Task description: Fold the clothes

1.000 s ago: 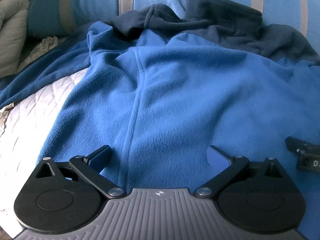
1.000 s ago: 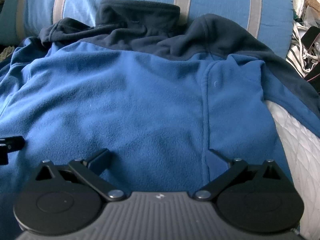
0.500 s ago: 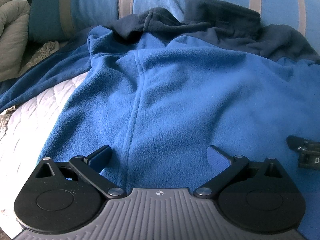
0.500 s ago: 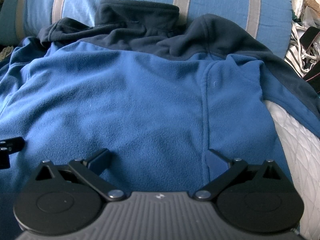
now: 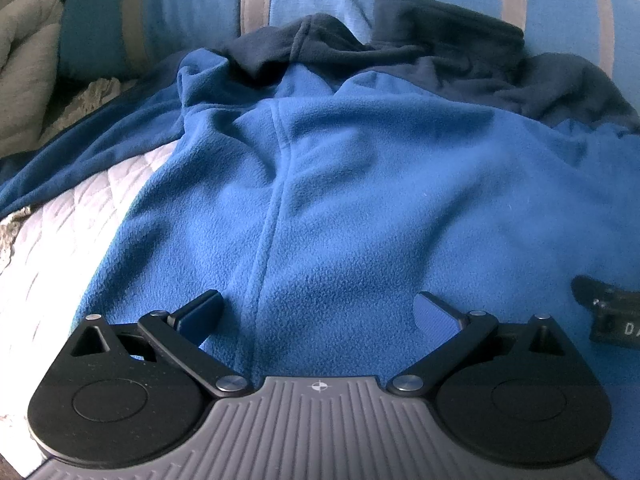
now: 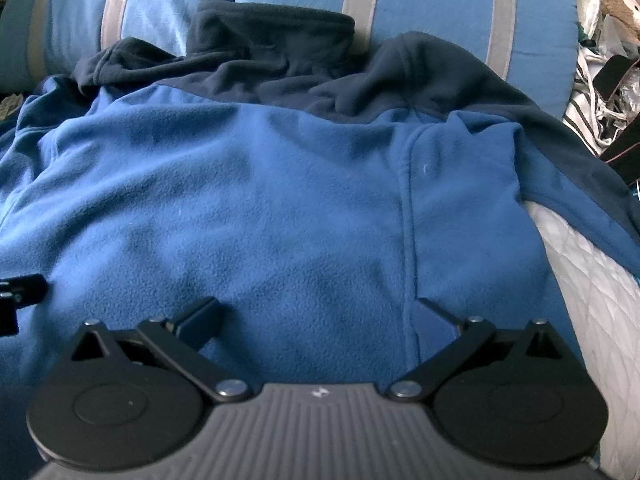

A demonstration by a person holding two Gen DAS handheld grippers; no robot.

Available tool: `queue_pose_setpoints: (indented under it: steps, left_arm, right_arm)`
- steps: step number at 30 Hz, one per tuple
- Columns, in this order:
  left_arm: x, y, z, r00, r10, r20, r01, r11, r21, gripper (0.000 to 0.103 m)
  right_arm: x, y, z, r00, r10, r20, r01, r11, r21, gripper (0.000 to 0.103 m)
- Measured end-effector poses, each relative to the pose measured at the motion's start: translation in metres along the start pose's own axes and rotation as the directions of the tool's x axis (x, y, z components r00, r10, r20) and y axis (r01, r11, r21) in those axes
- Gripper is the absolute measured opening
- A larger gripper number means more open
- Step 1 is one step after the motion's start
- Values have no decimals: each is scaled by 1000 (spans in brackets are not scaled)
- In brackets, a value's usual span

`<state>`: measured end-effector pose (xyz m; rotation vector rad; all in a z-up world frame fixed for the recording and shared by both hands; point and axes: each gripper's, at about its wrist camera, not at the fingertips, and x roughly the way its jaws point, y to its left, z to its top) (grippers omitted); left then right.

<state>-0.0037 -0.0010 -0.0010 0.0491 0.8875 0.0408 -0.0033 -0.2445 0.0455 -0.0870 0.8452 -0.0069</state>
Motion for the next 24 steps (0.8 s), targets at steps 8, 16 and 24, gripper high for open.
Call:
queue_pose_setpoints:
  steps: [8, 16, 24]
  left_arm:
    - [-2, -3, 0, 1000, 23, 11, -23, 1000, 11, 103]
    - [-1, -3, 2, 999, 33, 4, -33, 999, -22, 103]
    - [-1, -9, -9, 992, 78, 95, -77, 997, -22, 103]
  right_arm:
    - [0, 1, 0, 1000, -3, -2, 3, 1000, 0, 103]
    - [2, 1, 5, 999, -8, -39, 8, 1000, 10, 103]
    - [4, 1, 10, 996, -12, -84, 14, 1000, 24, 103]
